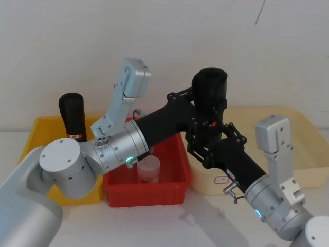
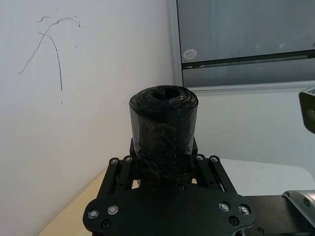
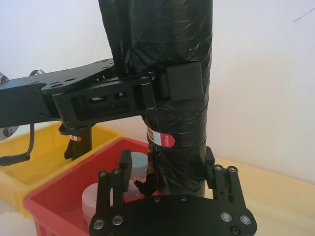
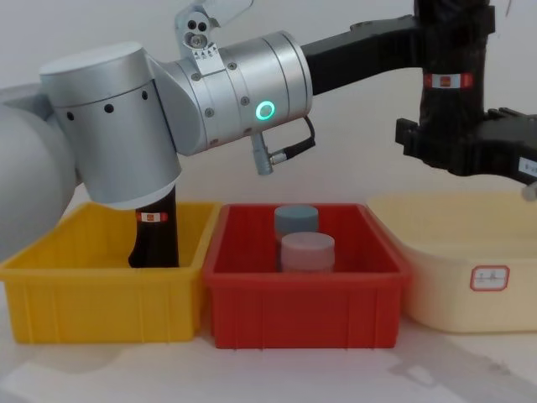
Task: Pick up the garbage bag with the one hand and transfer it to the other hand.
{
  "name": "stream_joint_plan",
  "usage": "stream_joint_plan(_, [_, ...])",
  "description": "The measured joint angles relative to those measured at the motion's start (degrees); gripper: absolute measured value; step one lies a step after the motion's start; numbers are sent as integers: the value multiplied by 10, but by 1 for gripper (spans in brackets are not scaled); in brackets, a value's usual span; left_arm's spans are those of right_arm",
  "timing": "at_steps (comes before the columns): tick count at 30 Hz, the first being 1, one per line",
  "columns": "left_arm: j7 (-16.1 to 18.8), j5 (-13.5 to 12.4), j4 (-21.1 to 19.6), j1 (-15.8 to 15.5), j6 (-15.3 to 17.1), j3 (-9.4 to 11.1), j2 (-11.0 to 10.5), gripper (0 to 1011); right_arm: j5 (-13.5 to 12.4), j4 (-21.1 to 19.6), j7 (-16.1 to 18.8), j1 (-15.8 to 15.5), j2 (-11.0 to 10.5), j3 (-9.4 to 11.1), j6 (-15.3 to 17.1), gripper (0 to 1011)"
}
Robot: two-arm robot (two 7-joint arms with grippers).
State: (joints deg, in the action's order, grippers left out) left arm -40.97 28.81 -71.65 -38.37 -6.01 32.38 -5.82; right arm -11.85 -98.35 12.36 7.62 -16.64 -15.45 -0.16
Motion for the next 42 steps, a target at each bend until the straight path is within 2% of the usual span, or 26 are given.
stream_joint_plan(3, [0,0,0,0,0,0,0,504,2,1,-1,1,2,0,2,801])
stream_joint_plan(7, [0,0,0,0,0,0,0,504,3,1,-2,4,7,2,7,660])
stream_joint_plan(8, [0,0,0,0,0,0,0,504,4,1,-2,4,7,2,7,660])
stream_joint_plan(10, [0,0,0,0,0,0,0,504,4,1,-2,5,9,4,9,552])
stream_joint_plan(14, [0,0,0,0,0,0,0,504,4,1,-2,5,12,6,13,489])
stream_joint_plan(18, [0,0,0,0,0,0,0,507,4,0,-2,6,15,10,17,477])
stream_joint_plan(21, [0,0,0,0,0,0,0,592,4,0,-2,6,17,12,18,478])
stream_joint_plan(22, [0,0,0,0,0,0,0,592,4,-1,-2,6,18,13,19,477])
stream_joint_plan(23, [0,0,0,0,0,0,0,646,4,-1,-2,6,19,14,20,477])
stream_joint_plan(26, [0,0,0,0,0,0,0,718,3,-2,-1,6,21,16,22,477])
stream_joint_plan(27, [0,0,0,0,0,0,0,775,2,-2,-1,6,21,17,22,478])
stream_joint_plan(30, [0,0,0,0,0,0,0,828,1,-3,-1,6,24,20,25,478])
stream_joint_plan(31, [0,0,0,0,0,0,0,882,1,-3,-1,6,24,20,26,478])
stream_joint_plan(36, [0,0,0,0,0,0,0,1001,-2,-2,-1,9,29,27,32,477])
stream_joint_plan(42, [0,0,0,0,0,0,0,1002,-5,5,-7,15,36,36,43,477])
